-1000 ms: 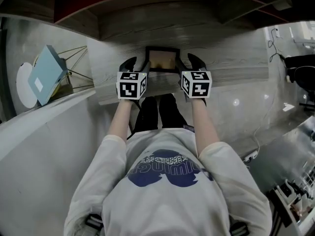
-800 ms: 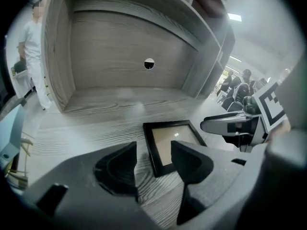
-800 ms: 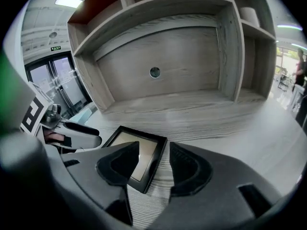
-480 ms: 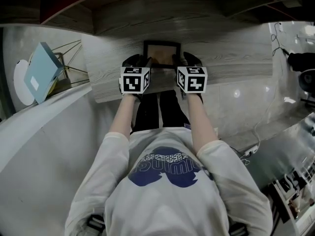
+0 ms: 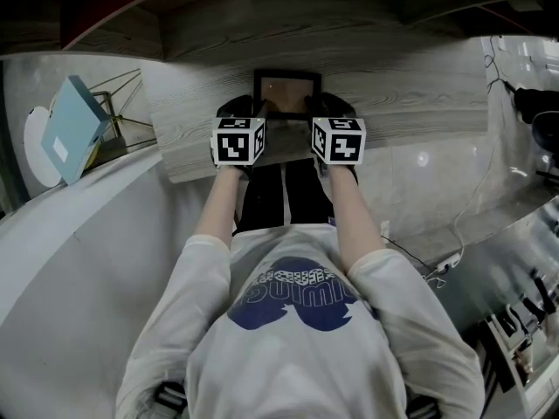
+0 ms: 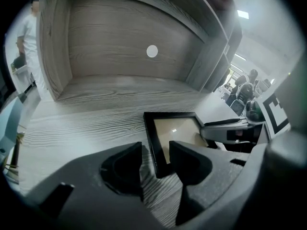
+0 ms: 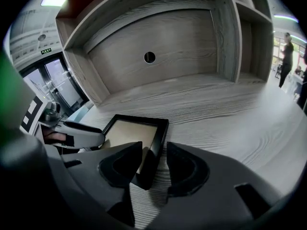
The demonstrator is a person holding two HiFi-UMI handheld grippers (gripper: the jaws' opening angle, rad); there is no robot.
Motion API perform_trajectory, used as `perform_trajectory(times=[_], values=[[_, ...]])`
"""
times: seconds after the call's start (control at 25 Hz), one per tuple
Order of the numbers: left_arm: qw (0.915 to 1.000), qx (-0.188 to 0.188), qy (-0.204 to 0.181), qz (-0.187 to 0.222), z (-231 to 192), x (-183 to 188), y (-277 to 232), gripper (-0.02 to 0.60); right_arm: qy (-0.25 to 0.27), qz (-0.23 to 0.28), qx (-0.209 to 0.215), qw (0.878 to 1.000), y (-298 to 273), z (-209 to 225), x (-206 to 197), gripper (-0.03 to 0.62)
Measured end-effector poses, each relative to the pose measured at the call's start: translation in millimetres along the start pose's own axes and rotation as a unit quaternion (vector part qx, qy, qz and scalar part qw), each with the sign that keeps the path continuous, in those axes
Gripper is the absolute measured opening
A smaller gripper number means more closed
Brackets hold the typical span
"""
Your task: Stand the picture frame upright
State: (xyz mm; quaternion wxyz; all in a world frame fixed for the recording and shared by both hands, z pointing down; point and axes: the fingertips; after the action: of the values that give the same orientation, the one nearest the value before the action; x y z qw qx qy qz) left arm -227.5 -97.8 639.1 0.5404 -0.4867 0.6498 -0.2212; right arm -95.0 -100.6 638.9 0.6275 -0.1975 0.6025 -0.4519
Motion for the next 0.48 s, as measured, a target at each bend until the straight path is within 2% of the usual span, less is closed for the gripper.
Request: perform_trajectory(times=[0.04,0.12,0.16,0.48], values=[[1.0,-0.004,-0.001,-0.003,0.9,0.1,-0.5,0.181,0.001,0.0,-0.001,1.0,-0.3,-0.3,0.1,0.154],[0.9999,-0.012,-0.003,-0.008,4.6,0.2,-1.8,0.127,0.003,0.0,0.0,1.0,-0.6,-1.3,-0.1,0.149],[0.9999,-0.012,-0.004,-0.009,5.9,0.5,-2.3,0.127,0.002,-0.001,0.001,1.0,-0.7,-2.0,-0.1,0.125],[0.9998,-0.013,0.009,-0.009,3.9,1.6,-2.1,0.106,-0.014,-0.001,-0.007,1.0,-0.4,1.1,-0.6,0.087]])
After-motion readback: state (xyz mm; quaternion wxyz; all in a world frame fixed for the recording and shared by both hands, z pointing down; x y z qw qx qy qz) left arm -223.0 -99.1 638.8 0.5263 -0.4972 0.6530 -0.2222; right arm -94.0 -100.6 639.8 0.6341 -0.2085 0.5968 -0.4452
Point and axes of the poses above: the fingertips, and each gripper's own axes: y backward along the fingers, z to its right, x out of its top, and after that the axes turned 5 degrees about y, right-handed
